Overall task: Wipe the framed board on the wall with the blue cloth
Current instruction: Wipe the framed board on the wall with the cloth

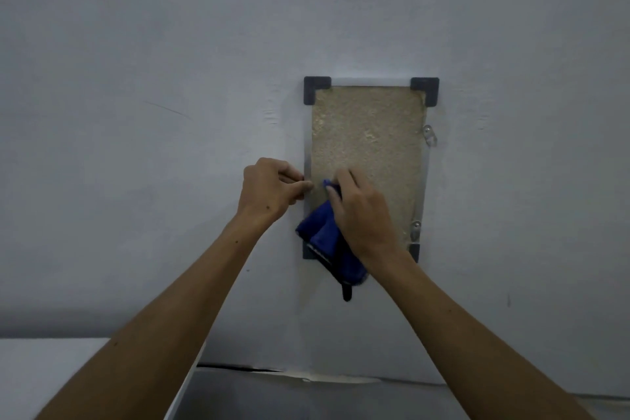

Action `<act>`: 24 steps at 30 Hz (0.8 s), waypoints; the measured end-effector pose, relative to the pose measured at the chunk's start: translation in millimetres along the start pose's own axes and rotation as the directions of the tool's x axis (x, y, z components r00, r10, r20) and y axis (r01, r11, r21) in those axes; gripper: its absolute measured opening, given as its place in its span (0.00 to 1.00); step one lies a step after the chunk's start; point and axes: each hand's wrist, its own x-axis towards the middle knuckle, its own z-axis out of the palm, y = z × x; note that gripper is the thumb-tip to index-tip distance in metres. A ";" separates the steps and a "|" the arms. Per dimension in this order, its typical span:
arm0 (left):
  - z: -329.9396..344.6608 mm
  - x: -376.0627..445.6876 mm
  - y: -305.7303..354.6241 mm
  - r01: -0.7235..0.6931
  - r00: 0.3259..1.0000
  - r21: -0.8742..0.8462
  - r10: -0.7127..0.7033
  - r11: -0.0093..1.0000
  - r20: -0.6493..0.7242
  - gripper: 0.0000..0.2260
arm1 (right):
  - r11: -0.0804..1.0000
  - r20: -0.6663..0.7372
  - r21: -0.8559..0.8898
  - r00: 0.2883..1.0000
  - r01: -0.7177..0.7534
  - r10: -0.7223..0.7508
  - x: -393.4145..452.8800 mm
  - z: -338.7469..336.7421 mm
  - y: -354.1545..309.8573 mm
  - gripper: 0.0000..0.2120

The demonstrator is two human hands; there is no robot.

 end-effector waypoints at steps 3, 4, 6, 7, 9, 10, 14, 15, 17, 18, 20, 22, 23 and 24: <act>-2.1 -0.6 -0.4 0.033 0.999 -0.070 -0.032 0.997 0.014 0.06 | 0.995 0.136 0.004 0.986 0.100 -0.099 -7.5 4.7 -5.6 0.04; -3.3 -0.8 -1.0 0.054 0.998 -0.102 -0.051 0.993 0.023 0.06 | 0.990 0.200 0.003 0.970 0.140 -0.137 -11.2 5.5 -6.7 0.04; -5.9 -1.6 -2.6 0.112 0.993 -0.171 -0.105 0.979 0.054 0.07 | 0.988 0.204 -0.010 0.968 0.151 -0.146 -7.4 4.2 -4.9 0.04; -7.0 -2.1 -3.5 0.146 0.988 -0.204 -0.134 0.968 0.073 0.06 | 0.992 0.157 -0.014 0.980 0.125 -0.121 0.9 2.4 -4.3 0.04; -7.2 -2.2 -4.3 0.200 0.978 -0.245 -0.181 0.949 0.101 0.05 | 0.996 0.056 -0.014 0.995 0.086 -0.085 19.4 -2.7 -4.4 0.05; -7.1 -1.8 -4.4 0.209 0.976 -0.245 -0.188 0.947 0.106 0.05 | 0.996 0.033 -0.013 0.995 0.092 -0.091 25.6 -3.7 -4.8 0.05; -8.7 0.8 -4.8 0.231 0.971 -0.265 -0.203 0.936 0.129 0.04 | 0.989 0.067 -0.018 0.988 0.144 -0.143 8.7 7.5 -5.9 0.03; -9.5 0.8 -5.3 0.246 0.967 -0.284 -0.214 0.927 0.141 0.05 | 0.988 0.114 -0.020 0.982 0.152 -0.149 -2.7 11.4 -4.7 0.03; -9.9 -0.2 -5.7 0.277 0.959 -0.328 -0.236 0.903 0.159 0.06 | 0.982 0.251 -0.025 0.952 0.188 -0.176 -22.4 15.2 -2.2 0.03; -9.5 -1.0 -5.5 0.291 0.955 -0.346 -0.247 0.892 0.165 0.07 | 0.977 0.306 -0.023 0.932 0.213 -0.196 -26.6 14.6 -0.5 0.03; -10.1 -1.4 -4.2 0.306 0.950 -0.362 -0.258 0.880 0.176 0.08 | 0.972 0.329 -0.026 0.920 0.233 -0.212 -18.7 8.4 1.1 0.04; -11.6 -1.1 -3.4 0.322 0.944 -0.363 -0.266 0.874 0.197 0.07 | 0.973 0.273 -0.058 0.941 0.222 -0.198 2.3 0.0 -0.3 0.05; -12.1 -1.0 -3.4 0.340 0.937 -0.369 -0.277 0.865 0.212 0.06 | 0.975 0.228 -0.064 0.954 0.212 -0.193 15.6 -5.1 -2.3 0.05; -13.0 -0.6 -3.3 0.360 0.929 -0.379 -0.291 0.853 0.226 0.05 | 0.978 0.185 -0.055 0.965 0.200 -0.187 30.2 -10.2 -5.1 0.04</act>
